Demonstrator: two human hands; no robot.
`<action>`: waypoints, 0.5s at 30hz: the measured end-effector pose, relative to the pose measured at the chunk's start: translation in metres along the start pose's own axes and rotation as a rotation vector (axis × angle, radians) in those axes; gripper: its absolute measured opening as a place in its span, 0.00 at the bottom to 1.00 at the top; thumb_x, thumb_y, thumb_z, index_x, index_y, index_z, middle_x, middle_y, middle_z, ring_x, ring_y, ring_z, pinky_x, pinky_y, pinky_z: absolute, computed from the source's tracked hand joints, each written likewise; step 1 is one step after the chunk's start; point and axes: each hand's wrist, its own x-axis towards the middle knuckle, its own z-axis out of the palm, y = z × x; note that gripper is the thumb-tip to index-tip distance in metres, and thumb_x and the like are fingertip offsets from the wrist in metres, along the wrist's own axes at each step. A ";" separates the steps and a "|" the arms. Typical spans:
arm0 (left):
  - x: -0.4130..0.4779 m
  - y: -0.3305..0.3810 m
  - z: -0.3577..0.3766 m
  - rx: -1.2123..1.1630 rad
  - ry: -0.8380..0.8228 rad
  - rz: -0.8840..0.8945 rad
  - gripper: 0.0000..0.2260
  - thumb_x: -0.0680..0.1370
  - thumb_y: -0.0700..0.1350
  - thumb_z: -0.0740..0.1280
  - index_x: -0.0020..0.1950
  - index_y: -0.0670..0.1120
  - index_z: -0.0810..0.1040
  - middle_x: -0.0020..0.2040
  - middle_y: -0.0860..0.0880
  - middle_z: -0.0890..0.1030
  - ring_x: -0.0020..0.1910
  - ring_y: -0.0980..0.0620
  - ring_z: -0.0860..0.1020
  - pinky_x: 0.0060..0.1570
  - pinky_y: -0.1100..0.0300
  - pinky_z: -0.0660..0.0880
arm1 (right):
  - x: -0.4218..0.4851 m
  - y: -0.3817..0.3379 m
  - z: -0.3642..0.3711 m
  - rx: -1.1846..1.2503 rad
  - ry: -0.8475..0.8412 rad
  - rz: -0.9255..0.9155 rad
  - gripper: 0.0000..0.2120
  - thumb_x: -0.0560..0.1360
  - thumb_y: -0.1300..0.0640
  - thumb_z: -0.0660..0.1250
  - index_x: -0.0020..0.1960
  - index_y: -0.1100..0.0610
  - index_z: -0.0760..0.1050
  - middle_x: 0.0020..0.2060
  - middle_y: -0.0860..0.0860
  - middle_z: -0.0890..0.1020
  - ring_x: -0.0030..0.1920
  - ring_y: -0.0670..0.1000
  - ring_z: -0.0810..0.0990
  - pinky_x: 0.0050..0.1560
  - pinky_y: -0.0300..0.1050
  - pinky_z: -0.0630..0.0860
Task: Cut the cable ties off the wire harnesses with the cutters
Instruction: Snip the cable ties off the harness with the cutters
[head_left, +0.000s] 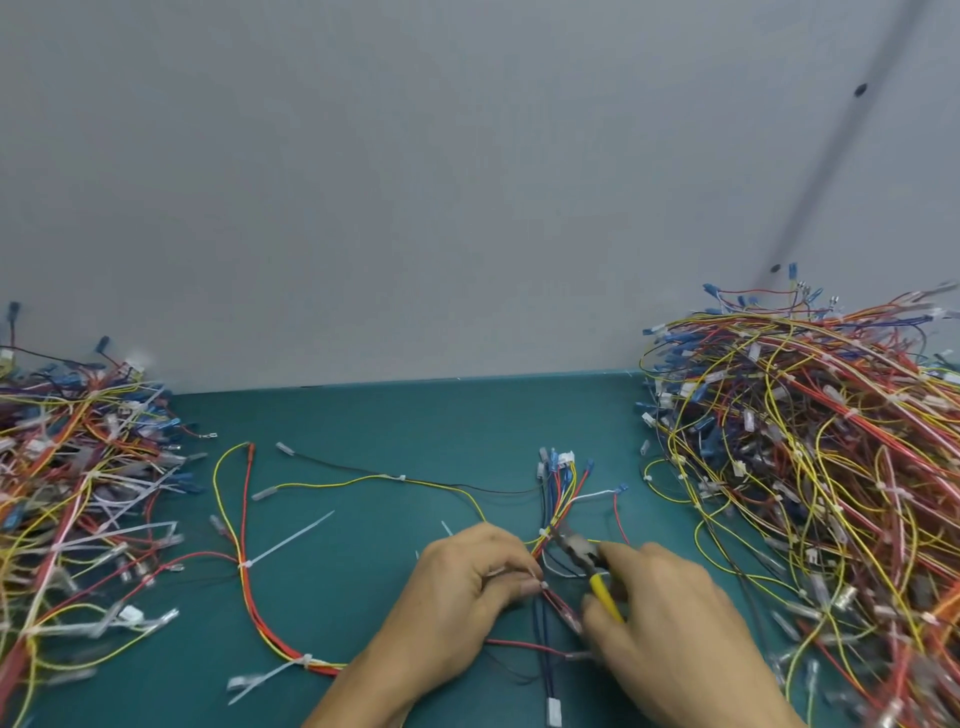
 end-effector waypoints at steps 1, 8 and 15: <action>0.001 0.000 0.001 0.002 -0.003 -0.007 0.03 0.74 0.42 0.71 0.44 0.49 0.84 0.44 0.56 0.82 0.47 0.59 0.79 0.50 0.68 0.72 | -0.003 0.001 -0.004 -0.034 -0.004 0.008 0.13 0.73 0.41 0.57 0.53 0.47 0.67 0.45 0.45 0.70 0.54 0.52 0.74 0.47 0.46 0.71; 0.002 0.002 0.005 0.025 -0.009 -0.033 0.04 0.74 0.45 0.72 0.47 0.50 0.84 0.45 0.57 0.82 0.47 0.60 0.79 0.50 0.67 0.72 | -0.025 -0.002 -0.007 -0.201 -0.144 0.025 0.14 0.73 0.42 0.57 0.53 0.49 0.61 0.49 0.48 0.66 0.61 0.51 0.73 0.45 0.42 0.66; 0.003 0.003 0.007 0.044 0.030 -0.081 0.05 0.75 0.47 0.70 0.49 0.51 0.84 0.44 0.56 0.82 0.45 0.61 0.78 0.49 0.65 0.73 | -0.028 -0.012 -0.001 -0.307 -0.164 -0.040 0.10 0.75 0.46 0.55 0.51 0.49 0.57 0.47 0.51 0.61 0.52 0.56 0.66 0.45 0.42 0.59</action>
